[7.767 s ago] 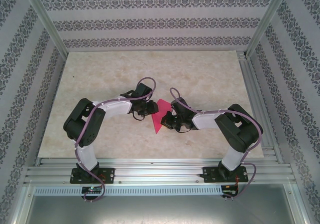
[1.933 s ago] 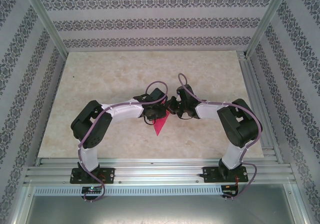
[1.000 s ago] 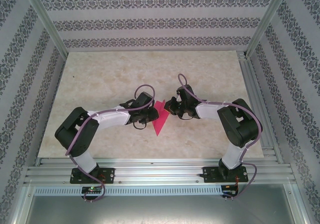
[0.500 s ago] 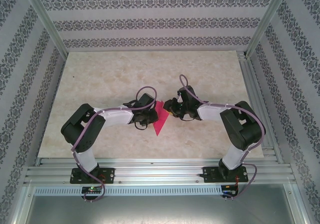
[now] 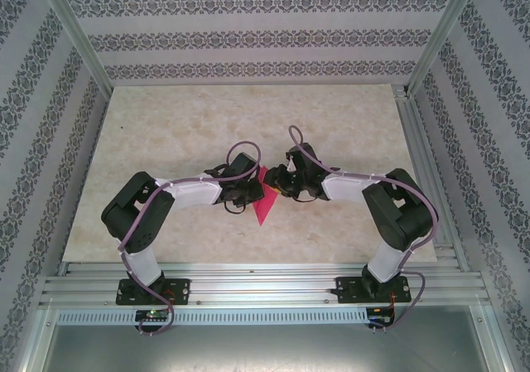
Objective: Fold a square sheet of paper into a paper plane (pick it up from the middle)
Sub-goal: Fourth fold the wing at the center of the table.
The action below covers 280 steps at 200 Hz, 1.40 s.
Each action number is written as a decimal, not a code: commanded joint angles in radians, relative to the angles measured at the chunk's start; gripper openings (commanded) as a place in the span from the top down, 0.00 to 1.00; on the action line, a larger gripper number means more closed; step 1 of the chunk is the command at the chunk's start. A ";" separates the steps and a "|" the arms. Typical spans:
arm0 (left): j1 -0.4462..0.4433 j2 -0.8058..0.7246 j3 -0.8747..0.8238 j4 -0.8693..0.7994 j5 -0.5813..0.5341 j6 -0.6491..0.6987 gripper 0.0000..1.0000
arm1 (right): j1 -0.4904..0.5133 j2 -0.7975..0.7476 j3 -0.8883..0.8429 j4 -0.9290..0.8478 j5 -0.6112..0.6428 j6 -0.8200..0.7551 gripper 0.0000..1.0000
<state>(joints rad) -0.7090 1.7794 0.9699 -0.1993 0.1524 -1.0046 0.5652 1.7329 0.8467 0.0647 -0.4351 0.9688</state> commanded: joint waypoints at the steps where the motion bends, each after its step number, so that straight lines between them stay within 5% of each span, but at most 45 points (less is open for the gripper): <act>1: -0.001 0.006 0.027 -0.010 0.006 0.006 0.84 | 0.013 0.026 0.046 -0.039 0.017 -0.043 0.65; 76: -0.002 0.004 0.029 -0.003 0.019 0.010 0.84 | 0.030 0.056 0.089 -0.101 0.047 -0.067 0.74; 90: -0.002 0.002 0.029 -0.005 0.016 0.012 0.84 | 0.029 0.059 0.092 -0.108 0.049 -0.071 0.83; 119: -0.001 0.003 0.035 -0.015 0.015 0.017 0.84 | 0.028 0.052 0.084 -0.110 0.061 -0.066 0.85; 132: -0.001 0.001 0.034 -0.015 0.015 0.018 0.84 | 0.026 0.045 0.081 -0.111 0.064 -0.071 0.95; 164: -0.001 -0.025 0.027 -0.033 -0.009 0.026 0.83 | 0.004 0.031 0.066 -0.116 0.058 -0.088 1.00; 256: -0.001 -0.074 -0.018 -0.047 -0.013 0.023 0.81 | -0.041 0.032 0.010 -0.074 -0.056 -0.165 1.00; 280: -0.008 -0.133 -0.078 0.004 -0.015 0.059 0.70 | -0.039 0.030 0.000 -0.051 -0.068 -0.162 1.00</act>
<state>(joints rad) -0.7090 1.7267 0.9466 -0.2214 0.1486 -0.9916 0.5278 1.7741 0.8581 -0.0223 -0.4702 0.8345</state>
